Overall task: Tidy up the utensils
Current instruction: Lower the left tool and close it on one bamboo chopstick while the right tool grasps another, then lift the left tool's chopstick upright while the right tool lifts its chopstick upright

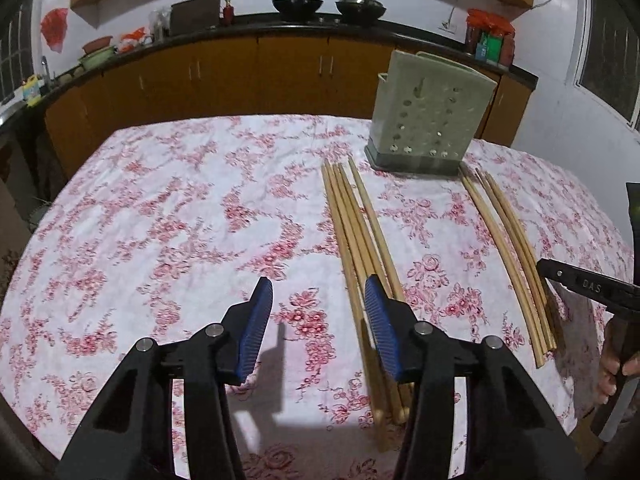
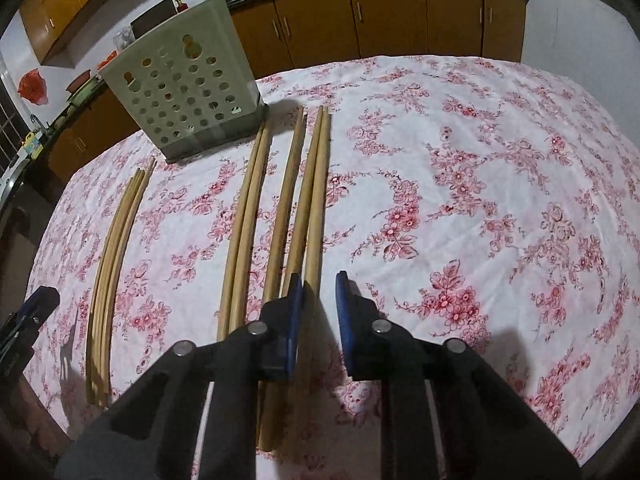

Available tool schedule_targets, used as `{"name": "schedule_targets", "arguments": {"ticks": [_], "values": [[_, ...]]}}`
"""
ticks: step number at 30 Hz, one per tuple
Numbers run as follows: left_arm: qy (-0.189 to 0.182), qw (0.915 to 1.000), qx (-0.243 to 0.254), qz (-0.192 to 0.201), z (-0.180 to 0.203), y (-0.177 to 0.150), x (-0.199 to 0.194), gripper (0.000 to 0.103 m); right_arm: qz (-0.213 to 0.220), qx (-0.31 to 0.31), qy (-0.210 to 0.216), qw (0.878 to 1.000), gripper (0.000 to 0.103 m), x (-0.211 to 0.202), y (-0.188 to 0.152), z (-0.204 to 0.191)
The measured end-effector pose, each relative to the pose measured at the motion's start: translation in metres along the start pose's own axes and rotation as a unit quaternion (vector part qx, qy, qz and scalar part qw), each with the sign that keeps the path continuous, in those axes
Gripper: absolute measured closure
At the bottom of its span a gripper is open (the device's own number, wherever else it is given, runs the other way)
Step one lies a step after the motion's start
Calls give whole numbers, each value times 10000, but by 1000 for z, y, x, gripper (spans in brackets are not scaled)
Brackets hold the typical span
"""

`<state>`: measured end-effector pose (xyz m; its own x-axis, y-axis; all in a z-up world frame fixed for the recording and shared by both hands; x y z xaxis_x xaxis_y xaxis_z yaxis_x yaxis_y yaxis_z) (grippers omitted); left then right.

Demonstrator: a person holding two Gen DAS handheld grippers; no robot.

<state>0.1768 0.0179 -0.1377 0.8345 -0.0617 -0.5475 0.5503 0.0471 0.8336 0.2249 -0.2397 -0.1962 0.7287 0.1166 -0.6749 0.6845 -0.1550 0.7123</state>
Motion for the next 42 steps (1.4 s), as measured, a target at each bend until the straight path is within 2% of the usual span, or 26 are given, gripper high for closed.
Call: {"name": "schedule_targets", "arguments": {"ticks": [1, 3, 7, 11, 15, 17, 23, 26, 34, 42], "values": [[-44, 10000, -20, -29, 2, -1, 2, 56, 13, -38, -12, 10000, 84, 1, 0, 0], [-132, 9998, -58, -104, 5, -3, 5, 60, 45, -120, -144, 9998, 94, 2, 2, 3], [-368, 9989, -128, -277, 13, -9, 12, 71, 106, 106, -258, 9996, 94, 5, 8, 13], [-457, 9980, -39, -438, 19, -18, 18, 77, 115, 48, -259, 9996, 94, 6, 8, 14], [-386, 9971, 24, -653, 20, -26, 26, 82, 122, 11, -270, 9996, 94, 7, 9, 14], [-372, 9970, 26, -676, 20, -27, 27, 82, 127, -17, -301, 9995, 94, 7, 9, 16], [-206, 9972, 201, -697, 16, -27, 33, 94, 122, -125, -344, 9993, 91, 6, 7, 14], [-184, 9971, 246, -693, 13, -23, 38, 95, 137, -261, -356, 9989, 92, 8, 9, 14], [-14, 9980, 182, -611, -12, -3, 64, 95, 221, -144, -493, 9984, 94, 25, 30, 31], [-92, 9986, 274, -433, -14, -5, 59, 95, 479, -357, -548, 9967, 94, 27, 31, 35]]}}
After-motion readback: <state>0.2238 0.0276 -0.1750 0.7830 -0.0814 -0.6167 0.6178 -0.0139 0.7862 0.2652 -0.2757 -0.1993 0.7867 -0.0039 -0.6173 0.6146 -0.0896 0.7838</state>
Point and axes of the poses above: each gripper's, at about its wrist camera, not at the fingertips, and x roughly the way its jaws point, z to its right, y to its top, the point moved 10 cm from there along x, roughly the way its jaws point, and after that the axes turned 13 degrees about z, right-handed, at the moved point
